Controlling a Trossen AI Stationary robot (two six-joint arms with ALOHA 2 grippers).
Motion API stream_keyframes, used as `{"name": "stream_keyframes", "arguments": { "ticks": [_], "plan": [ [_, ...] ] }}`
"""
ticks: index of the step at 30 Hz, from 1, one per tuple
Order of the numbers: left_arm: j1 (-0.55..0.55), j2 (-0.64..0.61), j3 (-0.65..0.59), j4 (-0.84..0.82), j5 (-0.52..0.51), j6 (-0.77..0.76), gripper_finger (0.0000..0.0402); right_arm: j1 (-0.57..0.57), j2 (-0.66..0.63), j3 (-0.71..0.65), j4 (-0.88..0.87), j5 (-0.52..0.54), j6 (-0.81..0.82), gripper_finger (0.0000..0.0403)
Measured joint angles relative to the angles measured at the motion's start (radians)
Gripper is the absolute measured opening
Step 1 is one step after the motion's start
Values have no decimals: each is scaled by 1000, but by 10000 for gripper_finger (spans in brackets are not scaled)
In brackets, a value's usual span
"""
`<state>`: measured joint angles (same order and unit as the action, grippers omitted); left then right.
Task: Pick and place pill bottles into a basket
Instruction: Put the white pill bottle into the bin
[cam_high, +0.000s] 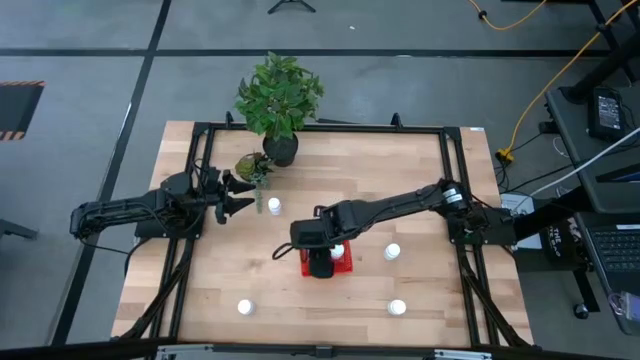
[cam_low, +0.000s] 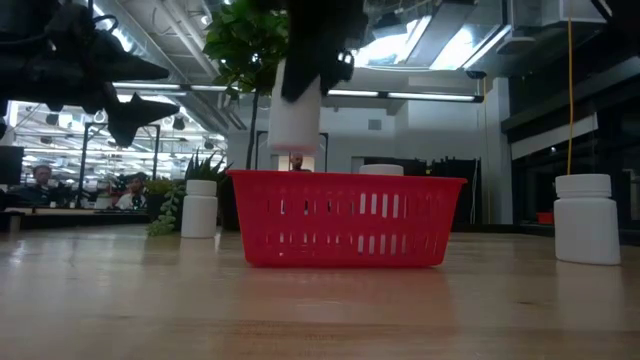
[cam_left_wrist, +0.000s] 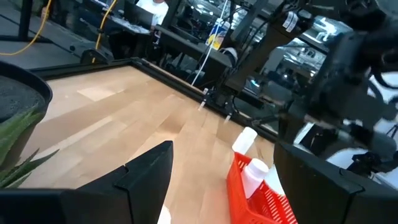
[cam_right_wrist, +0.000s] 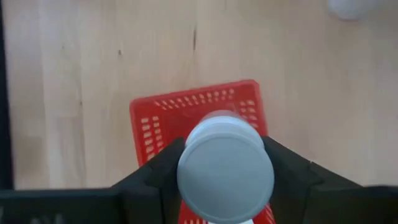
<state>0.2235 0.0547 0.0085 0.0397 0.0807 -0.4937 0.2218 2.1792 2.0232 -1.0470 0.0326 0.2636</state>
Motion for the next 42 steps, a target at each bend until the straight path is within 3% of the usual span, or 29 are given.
{"name": "stream_keyframes", "arguments": {
  "ticks": [11, 31, 42],
  "plan": [
    [0, 2, 0, -11, 1, -18, 271, -2, 109, -1, 42, -8, -60, 168],
    [0, 2, 0, -12, 0, -43, 271, -28, 152, -1, 62, -35, -88, 168],
    [0, 2, 0, -12, 1, -43, 271, -17, 141, -74, 69, -35, -66, 168]
  ]
}}
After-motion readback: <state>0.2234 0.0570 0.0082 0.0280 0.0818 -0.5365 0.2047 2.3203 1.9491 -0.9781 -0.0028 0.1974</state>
